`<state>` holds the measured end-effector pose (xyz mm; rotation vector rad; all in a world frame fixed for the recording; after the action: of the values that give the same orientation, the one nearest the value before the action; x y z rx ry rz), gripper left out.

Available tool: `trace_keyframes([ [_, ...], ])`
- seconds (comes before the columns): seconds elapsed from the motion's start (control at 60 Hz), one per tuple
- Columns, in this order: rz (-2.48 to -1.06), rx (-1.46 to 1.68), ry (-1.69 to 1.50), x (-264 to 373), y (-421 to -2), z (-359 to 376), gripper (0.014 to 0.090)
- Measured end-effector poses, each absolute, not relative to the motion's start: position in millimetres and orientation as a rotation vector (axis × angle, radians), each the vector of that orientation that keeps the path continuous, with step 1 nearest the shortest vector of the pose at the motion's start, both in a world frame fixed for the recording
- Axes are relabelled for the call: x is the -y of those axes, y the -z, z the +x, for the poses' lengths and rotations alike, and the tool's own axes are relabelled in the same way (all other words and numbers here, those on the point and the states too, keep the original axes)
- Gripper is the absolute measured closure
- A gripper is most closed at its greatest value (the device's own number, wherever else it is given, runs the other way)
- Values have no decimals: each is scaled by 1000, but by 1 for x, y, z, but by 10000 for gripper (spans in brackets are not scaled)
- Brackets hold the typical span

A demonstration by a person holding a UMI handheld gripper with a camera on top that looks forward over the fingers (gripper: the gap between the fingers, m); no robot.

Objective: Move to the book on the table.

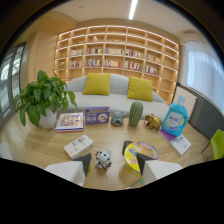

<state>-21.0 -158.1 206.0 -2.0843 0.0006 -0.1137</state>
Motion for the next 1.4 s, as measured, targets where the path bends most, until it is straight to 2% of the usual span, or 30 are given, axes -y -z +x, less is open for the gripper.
trace_keyframes([
  [0.2, -2085, -46, 169, 180, -203, 27, 186],
  [0.333, -2097, -68, 211, 224, -211, 109, 189],
  [0.6, -2140, -184, 326, 217, -167, 235, 187],
  [0.767, -2145, -237, 378, 193, -138, 313, 185],
  [0.983, -2135, -248, 383, 128, -110, 381, 185],
  [1.4, -2160, -262, 329, 58, -60, 423, 187],
])
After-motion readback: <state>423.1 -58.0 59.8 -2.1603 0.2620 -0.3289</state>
